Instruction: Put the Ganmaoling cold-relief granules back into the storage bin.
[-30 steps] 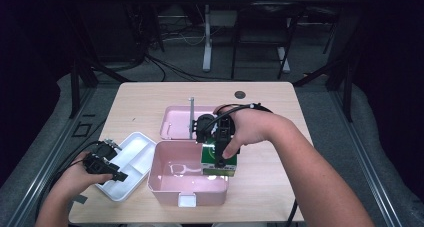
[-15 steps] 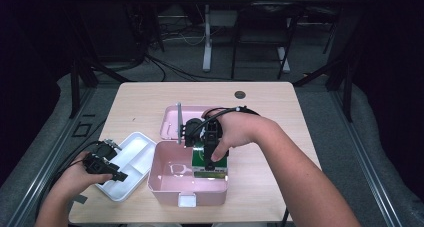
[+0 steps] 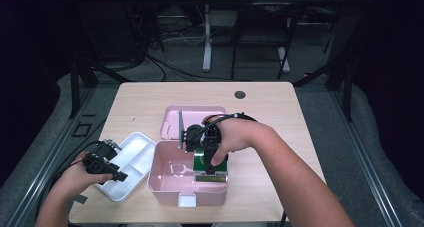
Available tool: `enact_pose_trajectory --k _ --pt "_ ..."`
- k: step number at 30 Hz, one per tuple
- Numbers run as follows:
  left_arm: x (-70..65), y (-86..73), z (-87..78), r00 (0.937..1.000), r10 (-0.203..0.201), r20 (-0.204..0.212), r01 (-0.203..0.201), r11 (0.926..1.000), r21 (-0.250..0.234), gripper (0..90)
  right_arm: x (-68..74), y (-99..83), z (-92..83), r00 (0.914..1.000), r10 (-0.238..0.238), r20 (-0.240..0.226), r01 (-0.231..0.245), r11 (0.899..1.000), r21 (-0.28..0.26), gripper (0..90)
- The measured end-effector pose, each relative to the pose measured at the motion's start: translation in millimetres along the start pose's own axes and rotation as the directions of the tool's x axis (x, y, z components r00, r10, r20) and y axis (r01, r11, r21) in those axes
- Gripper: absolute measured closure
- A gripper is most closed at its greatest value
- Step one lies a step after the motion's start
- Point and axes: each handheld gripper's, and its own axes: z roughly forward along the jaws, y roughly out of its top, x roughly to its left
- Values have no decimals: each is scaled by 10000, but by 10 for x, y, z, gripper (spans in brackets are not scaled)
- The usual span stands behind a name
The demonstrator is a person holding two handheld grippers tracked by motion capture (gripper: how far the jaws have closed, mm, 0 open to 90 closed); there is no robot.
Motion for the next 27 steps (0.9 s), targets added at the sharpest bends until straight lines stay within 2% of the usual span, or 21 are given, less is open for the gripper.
enact_pose_trajectory --k 1,5,8,11,27 --pt "-1 0 3 10000 -18 0 18 10000 -3 481 -3 -1 41 9999 -113 72 112 9998 154 161" --pt "-5 0 3 10000 -22 10 22 10000 21 481 -18 -13 111 10000 -13 -38 13 10000 -54 161" --pt "-6 1 6 10000 -30 9 30 10000 22 481 -23 -19 170 9999 -168 33 168 9999 33 161" --pt "-3 3 11 10000 29 27 -29 10000 29 481 -35 -33 239 10000 -57 -78 56 9999 -129 161" --pt "-7 4 18 10000 -23 15 23 10000 29 481 -70 -39 463 9998 -31 -209 28 9999 -131 160"
